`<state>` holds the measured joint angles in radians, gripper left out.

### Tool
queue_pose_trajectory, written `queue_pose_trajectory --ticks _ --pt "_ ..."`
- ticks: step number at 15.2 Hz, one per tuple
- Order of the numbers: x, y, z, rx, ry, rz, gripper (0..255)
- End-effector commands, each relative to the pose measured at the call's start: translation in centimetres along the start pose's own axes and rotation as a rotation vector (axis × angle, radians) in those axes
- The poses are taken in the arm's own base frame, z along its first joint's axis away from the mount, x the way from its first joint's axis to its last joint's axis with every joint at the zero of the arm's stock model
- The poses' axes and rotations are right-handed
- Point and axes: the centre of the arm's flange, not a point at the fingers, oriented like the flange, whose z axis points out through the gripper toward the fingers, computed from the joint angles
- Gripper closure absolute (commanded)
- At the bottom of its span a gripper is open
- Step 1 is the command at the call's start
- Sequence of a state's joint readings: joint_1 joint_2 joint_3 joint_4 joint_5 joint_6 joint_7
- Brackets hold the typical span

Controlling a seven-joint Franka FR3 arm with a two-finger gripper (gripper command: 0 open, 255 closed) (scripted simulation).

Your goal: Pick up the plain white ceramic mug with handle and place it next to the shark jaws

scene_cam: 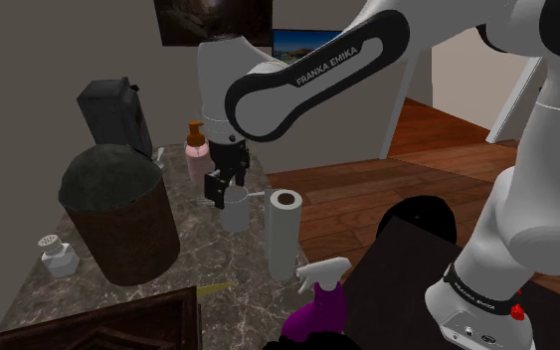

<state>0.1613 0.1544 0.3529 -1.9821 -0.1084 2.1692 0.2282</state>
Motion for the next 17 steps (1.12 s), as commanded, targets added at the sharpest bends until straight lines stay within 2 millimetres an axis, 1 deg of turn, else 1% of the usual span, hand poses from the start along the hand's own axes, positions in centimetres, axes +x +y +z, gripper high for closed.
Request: queue_pose_trajectory --ticks 1,7,8,16,17 --pt "1.1 -0.8 0.9 0.004 -0.001 -0.012 0" --pt "1.1 -0.8 4.1 0.004 -0.001 -0.012 0" --pt "1.1 -0.8 4.9 0.004 -0.001 -0.012 0" --pt "1.1 -0.8 4.9 0.004 -0.001 -0.012 0" --pt "1.1 -0.8 4.9 0.004 -0.001 -0.012 255"
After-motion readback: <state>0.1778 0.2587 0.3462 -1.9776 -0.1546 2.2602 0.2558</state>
